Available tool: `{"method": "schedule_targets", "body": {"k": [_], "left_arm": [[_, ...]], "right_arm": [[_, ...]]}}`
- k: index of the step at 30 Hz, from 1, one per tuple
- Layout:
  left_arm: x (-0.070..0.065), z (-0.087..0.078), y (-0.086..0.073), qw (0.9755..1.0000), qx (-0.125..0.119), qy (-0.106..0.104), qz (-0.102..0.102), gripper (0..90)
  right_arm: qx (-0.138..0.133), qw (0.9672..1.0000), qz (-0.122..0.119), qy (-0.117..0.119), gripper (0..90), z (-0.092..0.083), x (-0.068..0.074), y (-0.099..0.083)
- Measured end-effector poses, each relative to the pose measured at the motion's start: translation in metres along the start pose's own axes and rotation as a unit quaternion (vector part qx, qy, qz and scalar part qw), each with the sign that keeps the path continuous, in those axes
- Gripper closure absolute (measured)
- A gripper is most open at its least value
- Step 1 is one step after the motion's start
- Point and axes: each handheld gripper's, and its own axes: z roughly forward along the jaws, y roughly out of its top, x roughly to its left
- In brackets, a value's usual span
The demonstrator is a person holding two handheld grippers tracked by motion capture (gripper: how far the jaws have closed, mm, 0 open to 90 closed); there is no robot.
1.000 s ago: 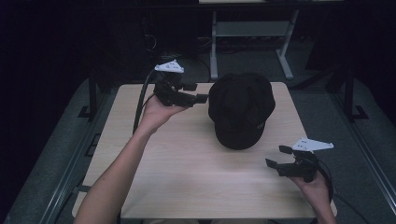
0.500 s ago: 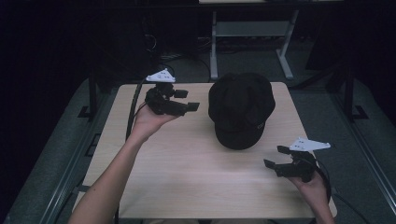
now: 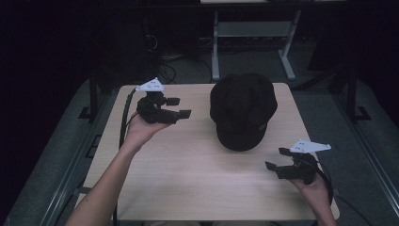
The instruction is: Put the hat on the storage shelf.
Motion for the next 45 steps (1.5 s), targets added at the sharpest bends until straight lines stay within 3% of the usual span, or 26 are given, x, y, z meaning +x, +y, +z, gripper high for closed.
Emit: {"method": "schedule_targets", "body": {"k": [4,18,35,45], "left_arm": [[0.002,-0.002,-0.009,0.9999,-0.005,-0.006,-0.014,27.1],[0.001,-0.012,-0.031,0.9997,-0.002,-0.005,-0.024,26.5],[0.003,-0.019,-0.077,0.9993,0.004,0.015,-0.035,26.0],[0.002,-0.027,-0.095,0.9990,-0.001,0.024,-0.037,25.7]], "right_arm": [[0.003,1.0000,-0.001,-0.001,18.9,0.000,0.000,0.000],[0.009,1.0000,-0.004,-0.003,19.1,0.001,0.002,-0.002],[0.012,0.9999,-0.005,-0.008,19.1,0.000,0.003,-0.004],[0.019,0.9997,-0.011,-0.007,19.1,0.001,0.006,-0.004]]}}
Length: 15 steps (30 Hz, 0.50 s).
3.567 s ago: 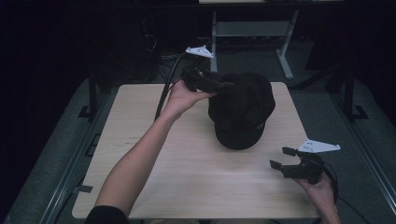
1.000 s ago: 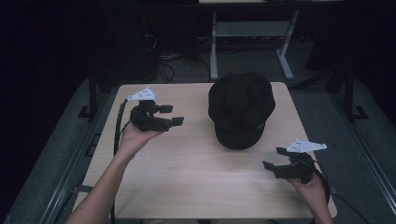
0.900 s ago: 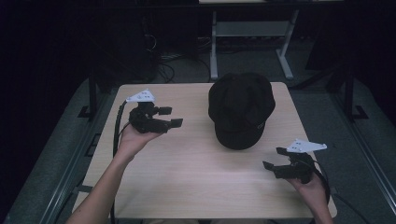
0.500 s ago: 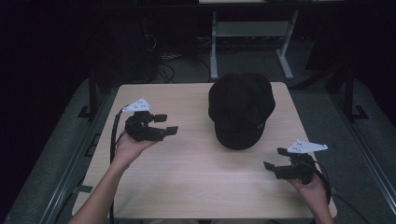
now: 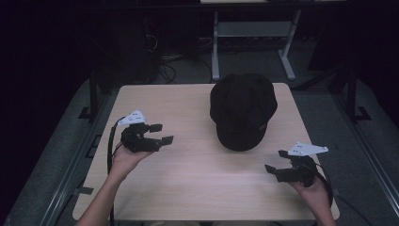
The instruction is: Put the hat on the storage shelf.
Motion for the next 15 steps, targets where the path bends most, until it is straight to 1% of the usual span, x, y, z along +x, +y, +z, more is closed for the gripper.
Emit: {"method": "schedule_targets", "body": {"k": [4,5,6,8,12,13,14,15], "left_arm": [[-0.003,-0.002,-0.012,1.0000,-0.001,0.003,-0.001,25.4],[-0.003,-0.002,-0.012,1.0000,-0.001,0.003,-0.001,25.4],[-0.005,-0.003,-0.018,1.0000,-0.001,0.003,-0.004,25.4],[-0.006,-0.005,-0.025,0.9999,-0.007,0.002,-0.010,25.4],[-0.007,-0.007,-0.041,0.9997,-0.007,0.002,-0.022,25.3],[-0.007,-0.007,-0.041,0.9997,-0.007,0.002,-0.022,25.3],[-0.007,-0.007,-0.048,0.9996,-0.006,0.004,-0.027,25.3],[-0.006,-0.008,-0.052,0.9996,-0.007,0.005,-0.028,25.1]], "right_arm": [[-0.002,1.0000,-0.001,0.001,19.1,-0.001,0.002,-0.001],[-0.002,1.0000,0.000,0.001,19.0,-0.001,0.002,-0.001],[-0.002,1.0000,0.001,0.002,19.0,-0.001,0.003,-0.001],[-0.001,1.0000,0.000,0.002,19.2,-0.001,0.004,-0.001],[-0.001,1.0000,-0.005,0.003,19.3,-0.001,0.007,0.000],[-0.001,1.0000,-0.004,0.004,19.3,-0.001,0.007,0.000],[-0.001,1.0000,-0.005,0.004,19.3,-0.001,0.008,0.000],[0.000,1.0000,-0.006,0.004,19.3,-0.001,0.008,0.000]]}}
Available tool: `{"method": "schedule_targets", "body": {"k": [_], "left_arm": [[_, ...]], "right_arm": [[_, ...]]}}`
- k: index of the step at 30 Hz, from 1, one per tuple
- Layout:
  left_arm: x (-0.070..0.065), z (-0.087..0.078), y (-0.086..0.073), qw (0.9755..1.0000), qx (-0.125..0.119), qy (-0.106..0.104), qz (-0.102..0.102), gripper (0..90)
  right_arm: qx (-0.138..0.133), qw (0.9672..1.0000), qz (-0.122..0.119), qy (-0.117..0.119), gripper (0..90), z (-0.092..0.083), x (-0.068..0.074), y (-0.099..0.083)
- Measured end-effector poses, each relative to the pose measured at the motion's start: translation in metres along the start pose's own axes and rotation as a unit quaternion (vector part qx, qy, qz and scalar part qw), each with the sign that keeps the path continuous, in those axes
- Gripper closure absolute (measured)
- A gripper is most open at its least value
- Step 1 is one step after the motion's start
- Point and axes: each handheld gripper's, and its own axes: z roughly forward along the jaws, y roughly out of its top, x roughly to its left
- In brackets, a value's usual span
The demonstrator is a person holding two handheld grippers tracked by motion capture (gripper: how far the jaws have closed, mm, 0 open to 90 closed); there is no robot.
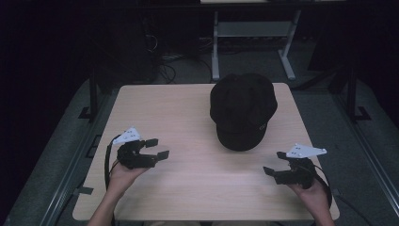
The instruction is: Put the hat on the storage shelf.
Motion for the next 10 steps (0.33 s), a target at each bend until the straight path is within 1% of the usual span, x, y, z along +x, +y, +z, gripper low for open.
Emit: {"method": "schedule_targets", "body": {"k": [2,4,8,10], "left_arm": [[0.000,-0.001,-0.006,1.0000,-0.002,0.004,0.002,25.1],[0.000,-0.003,-0.010,0.9999,-0.005,0.010,0.010,24.9],[0.001,-0.007,-0.021,0.9994,-0.020,0.023,0.017,23.7],[0.002,-0.009,-0.026,0.9993,-0.018,0.027,0.020,23.3]], "right_arm": [[0.000,1.0000,0.000,0.001,19.4,0.000,0.001,0.000],[0.000,1.0000,0.001,0.004,19.4,0.000,0.002,0.000],[-0.008,0.9999,0.002,0.008,18.6,0.000,0.002,0.001],[-0.010,0.9999,0.004,0.011,18.1,0.001,0.002,0.002]]}}
